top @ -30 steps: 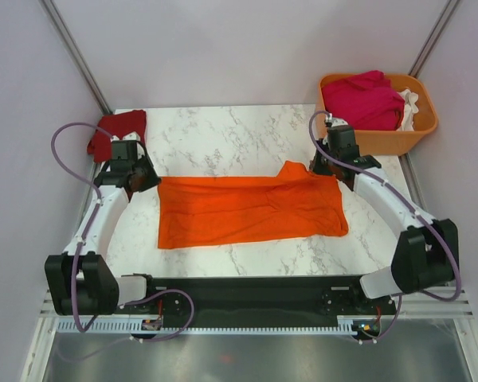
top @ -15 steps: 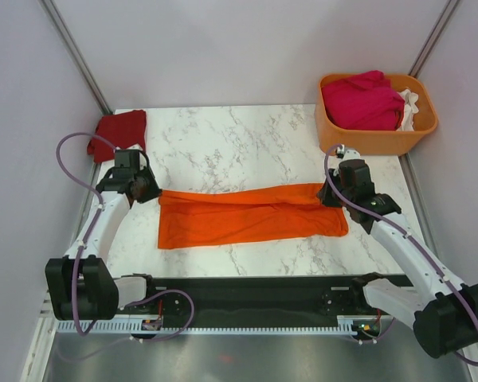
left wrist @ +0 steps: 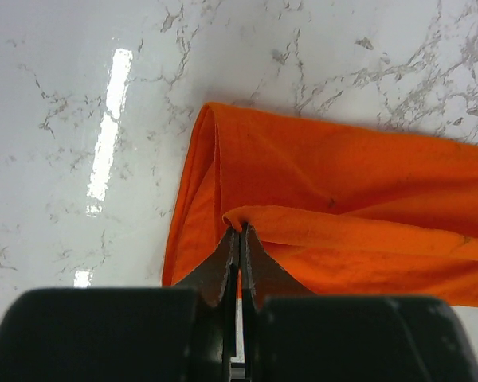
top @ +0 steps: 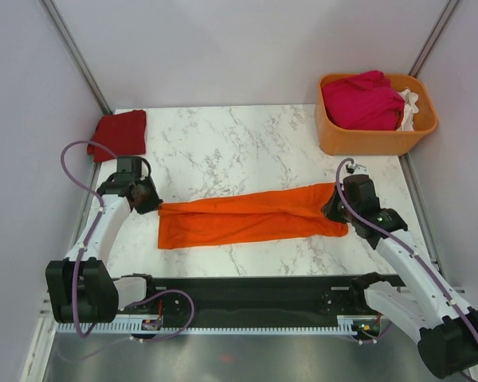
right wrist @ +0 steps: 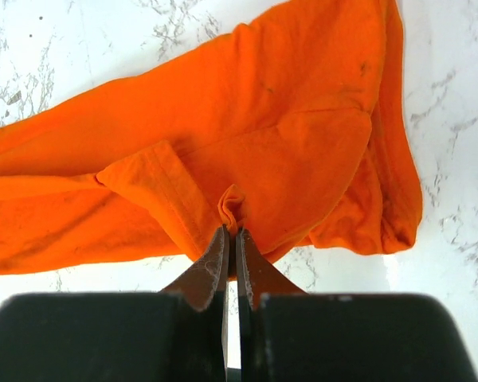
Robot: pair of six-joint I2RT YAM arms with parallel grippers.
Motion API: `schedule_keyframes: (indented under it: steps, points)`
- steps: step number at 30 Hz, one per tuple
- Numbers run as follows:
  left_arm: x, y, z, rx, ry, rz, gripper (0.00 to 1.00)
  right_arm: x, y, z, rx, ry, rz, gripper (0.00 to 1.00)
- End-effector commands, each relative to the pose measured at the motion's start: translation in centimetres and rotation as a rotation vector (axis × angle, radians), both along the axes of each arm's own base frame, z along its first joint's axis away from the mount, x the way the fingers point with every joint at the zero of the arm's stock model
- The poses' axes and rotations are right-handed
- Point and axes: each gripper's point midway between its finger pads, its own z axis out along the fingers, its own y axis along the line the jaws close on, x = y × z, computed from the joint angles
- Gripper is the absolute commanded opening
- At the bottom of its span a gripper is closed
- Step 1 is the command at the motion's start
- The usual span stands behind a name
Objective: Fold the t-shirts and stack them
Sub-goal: Fold the tshirt
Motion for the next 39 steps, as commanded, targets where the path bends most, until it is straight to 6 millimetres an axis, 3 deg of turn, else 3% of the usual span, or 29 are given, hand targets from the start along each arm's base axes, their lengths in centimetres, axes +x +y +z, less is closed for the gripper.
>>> schedule_keyframes:
  steps: [1, 5, 6, 8, 9, 11, 16, 19, 24, 31, 35, 39]
  points:
    - [-1.1, 0.4, 0.3, 0.026, 0.017, 0.001, 0.04, -1.2, -0.4, -0.6, 0.049, 0.035, -0.088, 0.02]
    - [-1.4, 1.2, 0.4, 0.061, 0.025, 0.034, 0.06, -2.1, -0.7, -1.5, 0.062, 0.048, -0.119, 0.11]
    - [-1.5, 1.3, 0.4, 0.065, 0.027, 0.038, 0.13, -2.2, -0.8, -1.6, 0.063, 0.051, -0.126, 0.16]
    - [-1.6, 1.6, 0.5, 0.079, 0.033, 0.061, 0.53, -2.4, -0.8, -1.5, 0.075, 0.048, -0.134, 0.42]
    - [-1.7, 1.9, 0.7, 0.088, 0.031, 0.074, 0.72, -2.6, -0.9, -1.6, 0.071, 0.06, -0.14, 0.7]
    - [-2.0, 2.8, 1.3, 0.13, 0.028, 0.118, 0.83, -2.7, -1.2, -1.4, 0.073, 0.057, -0.166, 0.98]
    - [-0.9, 3.4, 5.6, 0.15, -0.098, 0.142, 0.83, -2.0, -1.9, -0.2, 0.059, 0.001, -0.201, 0.98]
    - [0.7, 2.4, 6.4, 0.108, -0.136, 0.1, 0.78, -1.0, -1.1, -0.8, 0.067, 0.025, -0.182, 0.98]
    - [3.3, 1.3, 3.0, 0.058, -0.02, 0.043, 0.72, 1.1, -0.4, -2.2, 0.054, 0.052, -0.175, 0.98]
    - [4.7, 0.6, -2.5, 0.127, 0.152, -0.032, 0.73, 3.8, -2.9, -4.4, -0.029, 0.117, -0.266, 0.98]
    - [4.2, 0.2, -4.8, 0.131, 0.226, -0.066, 0.7, 2.8, -4.9, -5.7, -0.08, 0.141, -0.332, 0.98]
    - [3.9, -0.1, -5.7, 0.167, 0.257, -0.086, 0.69, 1.2, -4.5, -8.5, -0.049, 0.2, -0.336, 0.98]
